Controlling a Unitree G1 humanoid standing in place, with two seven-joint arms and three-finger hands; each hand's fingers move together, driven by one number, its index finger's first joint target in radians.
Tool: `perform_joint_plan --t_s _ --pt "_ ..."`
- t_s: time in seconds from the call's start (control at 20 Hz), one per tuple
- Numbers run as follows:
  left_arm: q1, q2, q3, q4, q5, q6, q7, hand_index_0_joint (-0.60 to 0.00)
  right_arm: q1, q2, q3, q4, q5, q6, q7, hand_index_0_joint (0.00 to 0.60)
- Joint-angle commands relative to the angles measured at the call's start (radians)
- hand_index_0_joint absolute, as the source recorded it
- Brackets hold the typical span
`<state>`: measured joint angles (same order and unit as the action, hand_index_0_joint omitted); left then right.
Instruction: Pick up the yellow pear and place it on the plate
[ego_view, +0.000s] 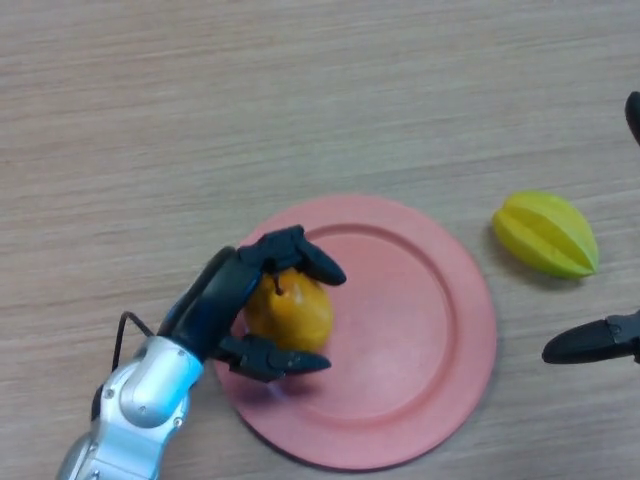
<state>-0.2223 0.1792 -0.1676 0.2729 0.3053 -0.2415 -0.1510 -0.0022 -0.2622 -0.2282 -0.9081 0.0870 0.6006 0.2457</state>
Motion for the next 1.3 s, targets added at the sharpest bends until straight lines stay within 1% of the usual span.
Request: perform_joint_plan --t_s 0.05,0.1,0.15,0.2,0.25,0.35,0.45,0.55,0.6,0.65,0.7,0.75,0.8,0.85,0.9,1.0,1.15,1.25,1.3 --pt "-0.041 0.011 0.013 -0.032 0.004 -0.118 0.056 -0.450 -0.014 -0.026 -0.074 -0.066 0.003 -0.087 -0.035 0.000" --pt "-0.047 0.011 0.009 -0.020 0.013 -0.119 0.065 -0.299 -0.012 -0.025 -0.075 -0.071 -0.002 -0.087 -0.035 0.000" --pt "-0.052 0.011 0.004 -0.010 0.021 -0.117 0.073 -0.200 -0.011 -0.024 -0.075 -0.076 -0.007 -0.088 -0.036 0.000" --pt "-0.051 0.011 -0.012 -0.008 0.029 -0.096 0.077 -0.050 -0.007 -0.022 -0.072 -0.088 -0.027 -0.091 -0.036 0.000" --pt "-0.045 0.011 -0.024 -0.017 0.027 -0.076 0.079 0.000 -0.013 -0.023 -0.070 -0.092 -0.035 -0.088 -0.038 0.000" --pt "-0.020 0.011 -0.029 -0.055 0.016 -0.035 0.064 0.000 -0.018 -0.023 -0.065 -0.095 -0.037 -0.088 -0.039 0.000" --pt "0.001 0.011 -0.005 -0.122 -0.002 0.027 0.029 0.000 -0.028 -0.028 -0.056 -0.097 -0.042 -0.074 -0.034 0.000" --pt "0.008 0.011 0.024 -0.209 -0.042 0.109 -0.032 0.000 -0.027 -0.025 -0.058 -0.108 -0.028 -0.059 -0.029 0.000" --pt "0.016 0.011 0.044 -0.277 -0.104 0.180 -0.091 0.000 -0.026 -0.024 -0.054 -0.110 -0.028 -0.050 -0.033 0.000" --pt "0.020 0.011 0.061 -0.316 -0.135 0.214 -0.117 0.000 -0.025 -0.024 -0.048 -0.102 -0.034 -0.060 -0.034 0.000" --pt "0.030 0.018 0.089 -0.391 -0.171 0.280 -0.166 0.000 -0.026 -0.024 -0.046 -0.091 -0.039 -0.070 -0.031 0.000" --pt "0.037 0.030 0.105 -0.449 -0.180 0.330 -0.196 0.000 -0.027 -0.026 -0.047 -0.086 -0.035 -0.065 -0.026 0.000" --pt "0.046 0.040 0.140 -0.522 -0.226 0.365 -0.211 0.000 -0.032 -0.029 -0.040 -0.069 -0.043 -0.078 -0.022 0.000" --pt "0.049 0.050 0.157 -0.552 -0.248 0.376 -0.215 0.000 -0.036 -0.030 -0.034 -0.053 -0.047 -0.092 -0.022 0.000" --pt "0.061 0.071 0.187 -0.594 -0.271 0.380 -0.213 0.000 -0.042 -0.031 -0.032 -0.027 -0.044 -0.109 -0.021 0.000" --pt "0.080 0.090 0.255 -0.681 -0.368 0.402 -0.194 0.000 -0.033 -0.030 -0.045 0.005 -0.015 -0.132 -0.005 0.000" --pt "0.105 0.119 0.320 -0.760 -0.458 0.388 -0.187 0.000 -0.034 -0.037 -0.044 0.057 -0.004 -0.171 -0.001 0.000" --pt "0.102 0.138 0.380 -0.778 -0.552 0.447 -0.174 0.000 -0.025 -0.039 -0.040 0.075 -0.005 -0.189 0.021 0.000" --pt "0.097 0.150 0.415 -0.766 -0.614 0.474 -0.149 0.000 -0.024 -0.037 -0.038 0.073 0.008 -0.177 0.036 0.000"
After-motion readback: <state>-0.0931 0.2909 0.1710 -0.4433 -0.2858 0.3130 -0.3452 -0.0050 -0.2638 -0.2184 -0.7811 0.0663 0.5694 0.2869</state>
